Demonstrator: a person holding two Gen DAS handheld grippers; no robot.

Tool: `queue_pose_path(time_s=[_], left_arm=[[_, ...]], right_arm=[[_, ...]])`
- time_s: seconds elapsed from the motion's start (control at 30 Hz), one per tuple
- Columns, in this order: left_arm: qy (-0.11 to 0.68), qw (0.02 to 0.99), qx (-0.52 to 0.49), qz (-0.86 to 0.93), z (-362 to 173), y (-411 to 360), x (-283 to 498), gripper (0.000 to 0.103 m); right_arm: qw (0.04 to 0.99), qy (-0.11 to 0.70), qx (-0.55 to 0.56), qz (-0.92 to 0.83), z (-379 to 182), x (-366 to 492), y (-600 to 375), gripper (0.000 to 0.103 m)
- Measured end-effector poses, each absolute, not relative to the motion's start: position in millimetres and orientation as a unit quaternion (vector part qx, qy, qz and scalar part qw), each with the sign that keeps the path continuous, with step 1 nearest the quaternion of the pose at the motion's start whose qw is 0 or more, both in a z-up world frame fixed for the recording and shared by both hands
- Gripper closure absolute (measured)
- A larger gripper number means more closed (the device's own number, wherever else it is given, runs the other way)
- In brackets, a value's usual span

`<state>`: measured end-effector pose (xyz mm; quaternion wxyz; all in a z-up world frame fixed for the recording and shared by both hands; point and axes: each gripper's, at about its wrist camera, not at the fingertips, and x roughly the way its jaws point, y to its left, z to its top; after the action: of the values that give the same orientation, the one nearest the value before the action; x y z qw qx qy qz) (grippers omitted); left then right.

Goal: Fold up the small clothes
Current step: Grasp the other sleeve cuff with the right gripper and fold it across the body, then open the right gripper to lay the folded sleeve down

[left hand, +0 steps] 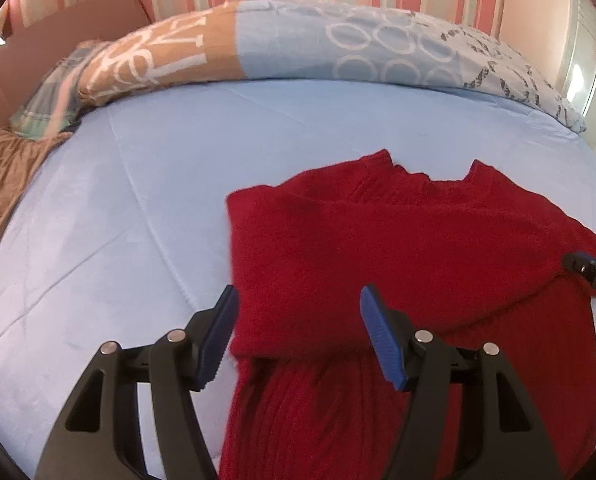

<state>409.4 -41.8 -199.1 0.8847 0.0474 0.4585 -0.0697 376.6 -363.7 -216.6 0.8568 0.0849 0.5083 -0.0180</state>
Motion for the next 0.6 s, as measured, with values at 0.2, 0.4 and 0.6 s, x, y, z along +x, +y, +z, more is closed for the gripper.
queue_pose_path(time_s=[0.2, 0.4, 0.6], left_arm=[[0.483, 0.873, 0.032, -0.067, -214.4, -40.7, 430.6, 0.039], [0.475, 0.876, 0.052, -0.065, -217.6, -46.1, 433.7, 0.039], [0.480, 0.873, 0.067, -0.063, -228.3, -46.1, 431.3, 0.039]], right_arm=[[0.869, 0.493, 0.024, -0.032, -215.8, 373.5, -345.9, 0.089], [0.865, 0.493, 0.047, -0.082, -216.7, 369.0, -380.4, 0.102], [0.884, 0.463, 0.068, -0.011, -199.8, 357.7, -362.8, 0.100]])
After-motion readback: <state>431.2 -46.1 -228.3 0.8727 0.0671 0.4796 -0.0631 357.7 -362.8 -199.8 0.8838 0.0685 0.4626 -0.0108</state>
